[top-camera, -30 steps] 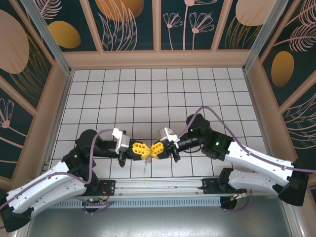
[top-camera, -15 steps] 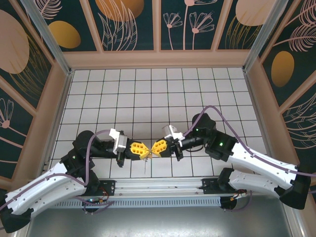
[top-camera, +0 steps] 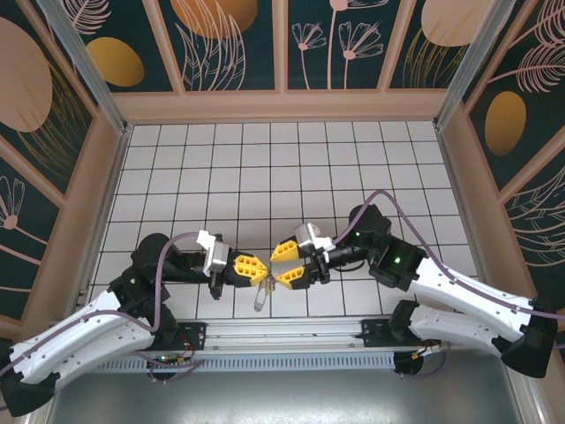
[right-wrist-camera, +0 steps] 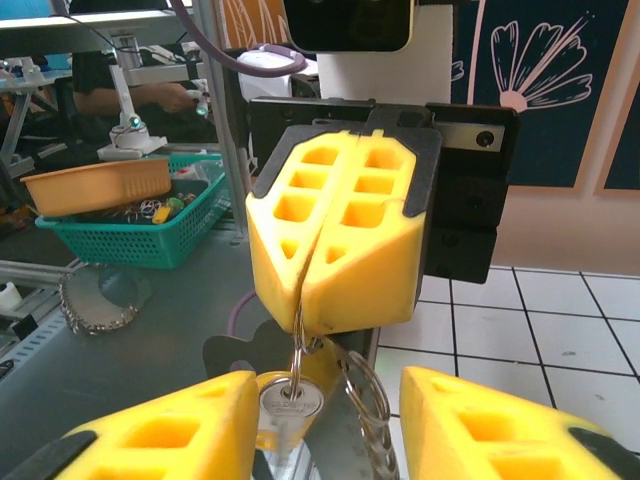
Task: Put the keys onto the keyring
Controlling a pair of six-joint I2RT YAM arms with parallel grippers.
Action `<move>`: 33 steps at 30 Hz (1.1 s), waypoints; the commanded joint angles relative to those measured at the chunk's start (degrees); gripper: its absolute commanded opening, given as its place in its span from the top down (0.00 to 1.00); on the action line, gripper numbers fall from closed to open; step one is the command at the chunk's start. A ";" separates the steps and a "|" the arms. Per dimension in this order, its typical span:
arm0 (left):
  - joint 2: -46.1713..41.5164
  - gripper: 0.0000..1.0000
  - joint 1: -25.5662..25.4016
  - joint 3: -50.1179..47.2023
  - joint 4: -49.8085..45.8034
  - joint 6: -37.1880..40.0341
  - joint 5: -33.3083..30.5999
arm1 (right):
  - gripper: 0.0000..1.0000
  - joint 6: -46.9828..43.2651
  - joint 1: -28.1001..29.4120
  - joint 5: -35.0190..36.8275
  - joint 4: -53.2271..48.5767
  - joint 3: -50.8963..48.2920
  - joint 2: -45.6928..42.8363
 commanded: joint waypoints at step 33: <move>1.25 1.00 -0.17 -0.37 -0.55 2.41 -8.04 | 1.00 -0.29 -2.79 2.36 2.31 -0.47 -0.98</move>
